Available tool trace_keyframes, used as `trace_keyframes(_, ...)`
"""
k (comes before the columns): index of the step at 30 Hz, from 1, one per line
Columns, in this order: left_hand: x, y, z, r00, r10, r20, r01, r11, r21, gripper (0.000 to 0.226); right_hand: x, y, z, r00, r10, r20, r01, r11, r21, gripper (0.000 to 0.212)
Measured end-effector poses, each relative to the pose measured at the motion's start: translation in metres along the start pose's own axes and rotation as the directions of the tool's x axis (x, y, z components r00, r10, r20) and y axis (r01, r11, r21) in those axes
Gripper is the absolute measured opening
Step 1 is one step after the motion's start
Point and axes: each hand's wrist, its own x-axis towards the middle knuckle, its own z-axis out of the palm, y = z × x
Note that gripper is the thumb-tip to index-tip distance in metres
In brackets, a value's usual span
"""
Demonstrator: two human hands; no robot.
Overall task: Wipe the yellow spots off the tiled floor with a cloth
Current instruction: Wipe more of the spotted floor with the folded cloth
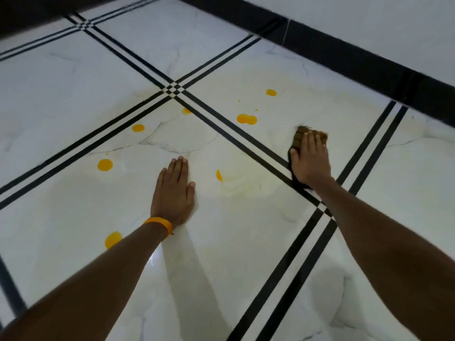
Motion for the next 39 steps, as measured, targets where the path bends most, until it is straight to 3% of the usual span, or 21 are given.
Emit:
trace_keyframes(2,0.001,0.002,0.001,1.000,0.011,-0.010,-0.011,1.000,0.000,0.067,0.003,-0.030,0.005,0.996,0.082,-0.045,-0.082,0.997,0.006,0.071)
trace_keyframes(4,0.000,0.002,-0.002,1.000,0.005,-0.016,-0.005,1.000,-0.009,0.068,-0.019,-0.081,0.010,0.993,-0.103,-0.050,0.105,0.994,0.037,0.070)
trace_keyframes(6,0.001,0.003,-0.002,1.000,0.004,-0.023,-0.005,1.000,-0.013,0.068,-0.064,-0.111,0.030,0.931,-0.360,-0.062,0.361,0.933,0.004,0.070)
trace_keyframes(8,0.001,0.005,-0.005,1.000,-0.005,-0.013,0.004,1.000,-0.024,0.068,-0.091,-0.102,0.027,0.892,-0.452,0.010,0.452,0.891,0.032,0.071)
trace_keyframes(12,0.016,0.001,-0.019,0.999,0.048,0.015,-0.049,0.998,0.049,0.061,-0.058,-0.051,0.017,0.989,-0.124,-0.082,0.126,0.992,0.022,0.081)
trace_keyframes(14,0.042,-0.004,-0.025,0.996,0.088,-0.016,-0.086,0.994,0.064,0.047,-0.041,-0.061,0.019,0.996,0.019,-0.086,-0.018,1.000,0.013,0.084)
trace_keyframes(16,0.064,-0.006,-0.023,0.993,0.094,-0.066,-0.093,0.995,0.027,0.040,-0.046,-0.081,0.026,0.994,-0.075,-0.084,0.076,0.997,0.012,0.080)
trace_keyframes(18,0.081,-0.007,-0.012,0.991,0.102,-0.089,-0.106,0.994,-0.039,0.050,-0.036,-0.072,0.030,0.952,-0.305,-0.035,0.306,0.952,0.023,0.076)
trace_keyframes(20,0.084,-0.009,-0.004,0.988,0.108,-0.108,-0.116,0.991,-0.072,0.060,-0.006,-0.040,0.022,0.936,-0.351,-0.038,0.352,0.936,0.019,0.078)
trace_keyframes(23,0.089,-0.009,0.003,0.994,0.077,-0.080,-0.085,0.991,-0.104,0.065,0.049,-0.007,0.013,0.995,0.012,-0.103,-0.013,1.000,-0.014,0.079)
trace_keyframes(25,0.090,-0.007,0.002,0.995,0.052,-0.085,-0.061,0.992,-0.109,0.065,0.080,-0.022,0.009,0.971,0.218,-0.101,-0.216,0.976,0.028,0.075)
trace_keyframes(27,0.092,-0.009,0.003,0.996,0.053,-0.073,-0.060,0.994,-0.089,0.065,0.114,-0.059,0.008,0.947,0.312,-0.071,-0.305,0.948,0.091,0.074)
trace_keyframes(29,0.090,-0.009,0.005,0.997,0.056,-0.061,-0.061,0.995,-0.083,0.065,0.141,-0.088,0.012,0.970,0.232,-0.079,-0.227,0.972,0.068,0.073)
trace_keyframes(31,0.091,-0.011,0.005,0.997,0.056,-0.056,-0.061,0.994,-0.090,0.065,0.149,-0.102,0.013,0.999,0.005,-0.039,-0.004,1.000,0.014,0.070)
trace_keyframes(33,0.090,-0.010,0.005,0.997,0.057,-0.056,-0.062,0.994,-0.091,0.065,0.144,-0.086,0.011,0.977,-0.211,-0.011,0.211,0.977,0.012,0.065)
trace_keyframes(34,0.090,-0.010,0.004,0.997,0.050,-0.058,-0.055,0.995,-0.088,0.065,0.147,-0.069,0.009,0.970,-0.238,-0.044,0.239,0.971,0.024,0.064)
trace_keyframes(36,0.091,-0.007,0.001,0.997,0.049,-0.054,-0.054,0.994,-0.095,0.065,0.165,-0.035,-0.002,0.990,-0.076,-0.115,0.082,0.996,0.047,0.073)
trace_keyframes(39,0.089,-0.009,0.001,0.998,0.030,-0.052,-0.035,0.994,-0.099,0.064,0.201,-0.028,-0.008,0.959,0.279,-0.049,-0.277,0.960,0.044,0.074)
